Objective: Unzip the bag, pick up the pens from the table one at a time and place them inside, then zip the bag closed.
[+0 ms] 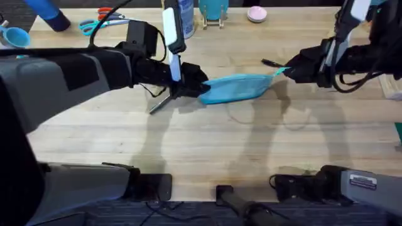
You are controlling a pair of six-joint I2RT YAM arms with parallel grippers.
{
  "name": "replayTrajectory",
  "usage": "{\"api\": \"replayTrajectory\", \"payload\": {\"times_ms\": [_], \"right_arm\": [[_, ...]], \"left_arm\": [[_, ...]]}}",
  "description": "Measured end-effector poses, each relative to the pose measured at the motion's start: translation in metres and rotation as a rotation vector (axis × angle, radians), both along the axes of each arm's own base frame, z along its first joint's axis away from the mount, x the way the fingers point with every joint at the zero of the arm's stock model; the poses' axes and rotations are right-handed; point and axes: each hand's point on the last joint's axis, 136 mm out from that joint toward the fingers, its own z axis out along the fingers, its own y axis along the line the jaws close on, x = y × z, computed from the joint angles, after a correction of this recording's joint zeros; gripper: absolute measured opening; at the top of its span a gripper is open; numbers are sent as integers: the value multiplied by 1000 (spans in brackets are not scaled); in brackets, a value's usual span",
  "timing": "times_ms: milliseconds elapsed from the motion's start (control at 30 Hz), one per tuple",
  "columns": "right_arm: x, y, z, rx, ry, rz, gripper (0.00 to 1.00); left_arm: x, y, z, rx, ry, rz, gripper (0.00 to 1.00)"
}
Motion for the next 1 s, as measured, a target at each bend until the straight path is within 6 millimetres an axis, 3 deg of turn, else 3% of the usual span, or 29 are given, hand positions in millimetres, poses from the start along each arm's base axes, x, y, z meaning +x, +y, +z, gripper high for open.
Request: {"api": "replayTrajectory", "payload": {"times_ms": [367,1000], "right_arm": [[-1,11,5,39,-14,33,31],[6,82,21,61,-127,222,30]], "left_arm": [[0,0,0,0,0,0,42],[1,1,-1,6,-2,3,42]]}}
